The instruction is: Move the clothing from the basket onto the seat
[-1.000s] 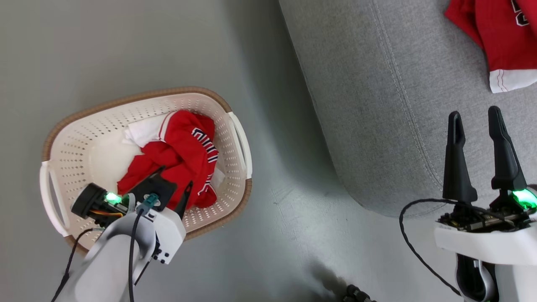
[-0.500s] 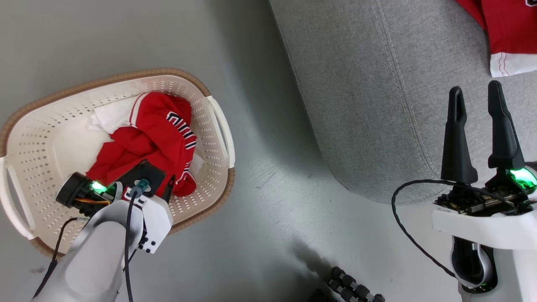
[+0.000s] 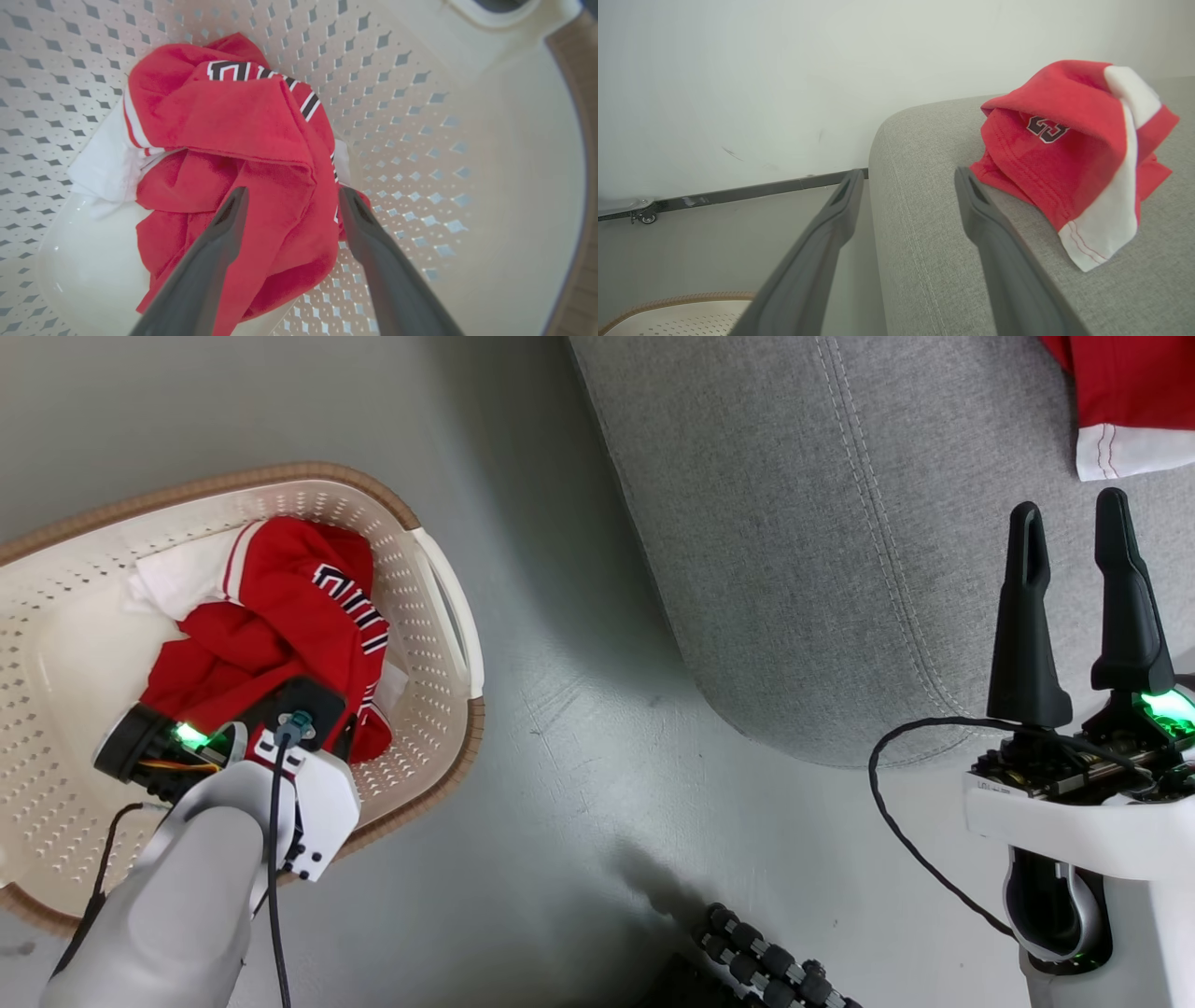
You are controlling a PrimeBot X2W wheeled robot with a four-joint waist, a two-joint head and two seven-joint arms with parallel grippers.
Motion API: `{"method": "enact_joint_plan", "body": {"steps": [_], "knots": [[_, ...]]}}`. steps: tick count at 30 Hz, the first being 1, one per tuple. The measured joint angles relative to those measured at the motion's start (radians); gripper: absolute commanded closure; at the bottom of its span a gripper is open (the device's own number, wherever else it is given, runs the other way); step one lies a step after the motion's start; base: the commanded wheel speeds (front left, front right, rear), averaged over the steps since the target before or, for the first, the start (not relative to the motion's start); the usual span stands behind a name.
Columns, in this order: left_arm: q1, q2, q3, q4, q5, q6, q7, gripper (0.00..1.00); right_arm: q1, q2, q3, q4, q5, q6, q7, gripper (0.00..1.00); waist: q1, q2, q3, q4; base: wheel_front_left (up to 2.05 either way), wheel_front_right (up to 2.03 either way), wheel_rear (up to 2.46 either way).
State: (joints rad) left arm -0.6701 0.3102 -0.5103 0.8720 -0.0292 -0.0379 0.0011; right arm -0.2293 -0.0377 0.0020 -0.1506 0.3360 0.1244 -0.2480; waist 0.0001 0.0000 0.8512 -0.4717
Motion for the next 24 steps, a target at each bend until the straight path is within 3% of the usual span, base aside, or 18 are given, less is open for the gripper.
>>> {"method": "enact_joint_plan", "body": {"steps": [24], "knots": [[-0.082, -0.063, 0.031, 0.116, -0.02, 0.047, 0.018, 0.0, 0.0, 0.001, -0.026, -0.002, 0.005, 0.0, -0.001, 0.0, 0.0, 0.0, 0.033, -0.014, 0.0, 0.0, 0.0]]}}
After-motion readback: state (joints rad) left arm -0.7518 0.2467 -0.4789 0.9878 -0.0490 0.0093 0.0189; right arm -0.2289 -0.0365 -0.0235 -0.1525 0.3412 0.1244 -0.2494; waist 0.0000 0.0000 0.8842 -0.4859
